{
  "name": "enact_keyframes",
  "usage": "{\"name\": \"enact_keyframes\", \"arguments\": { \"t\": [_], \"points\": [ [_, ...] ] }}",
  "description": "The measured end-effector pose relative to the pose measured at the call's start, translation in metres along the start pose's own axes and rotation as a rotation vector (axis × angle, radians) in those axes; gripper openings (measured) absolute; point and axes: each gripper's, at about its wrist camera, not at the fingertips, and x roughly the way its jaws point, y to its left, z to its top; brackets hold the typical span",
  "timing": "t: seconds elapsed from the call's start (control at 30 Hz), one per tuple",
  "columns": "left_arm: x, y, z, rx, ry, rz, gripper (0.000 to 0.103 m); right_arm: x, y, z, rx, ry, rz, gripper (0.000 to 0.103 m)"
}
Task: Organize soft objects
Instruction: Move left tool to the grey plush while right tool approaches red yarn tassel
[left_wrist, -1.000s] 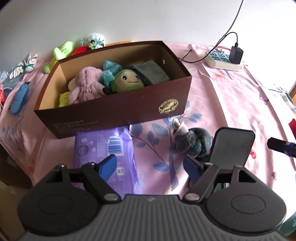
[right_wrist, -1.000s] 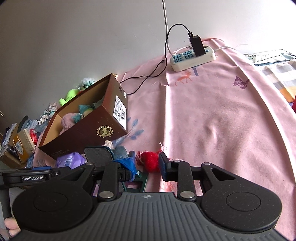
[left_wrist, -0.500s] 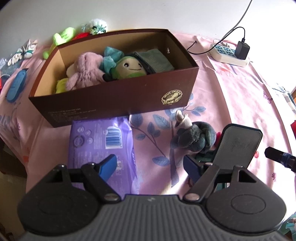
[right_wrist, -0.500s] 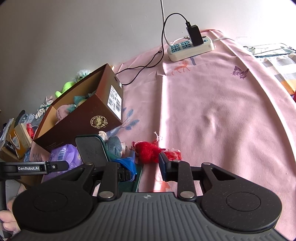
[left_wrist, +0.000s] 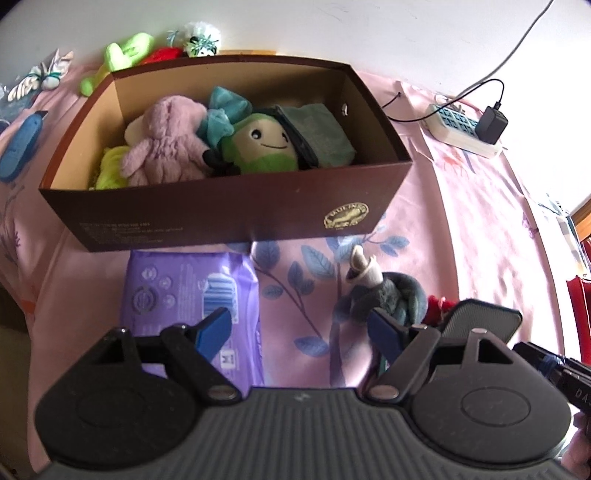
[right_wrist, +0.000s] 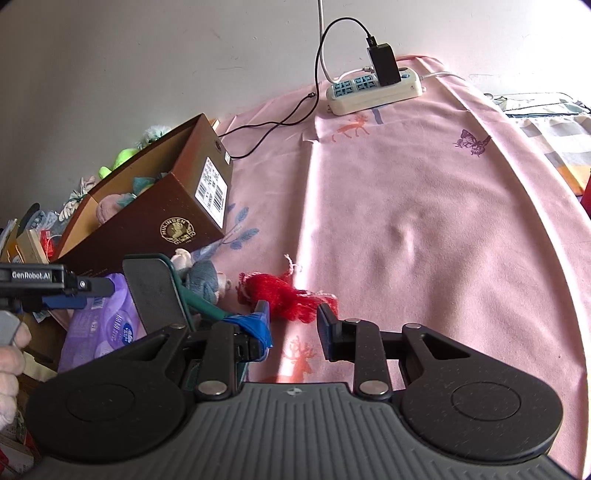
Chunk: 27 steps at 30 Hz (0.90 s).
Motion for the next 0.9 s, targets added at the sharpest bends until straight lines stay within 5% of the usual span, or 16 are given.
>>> {"name": "enact_keyframes", "arguments": {
  "t": [0.67, 0.9],
  "points": [
    [0.013, -0.001, 0.016, 0.005, -0.013, 0.090, 0.082, 0.021, 0.015, 0.008, -0.259, 0.019, -0.004, 0.010],
    [0.029, -0.002, 0.028, -0.013, 0.012, 0.058, 0.081, 0.036, 0.014, 0.004, -0.359, 0.051, -0.004, 0.010]
  ]
}}
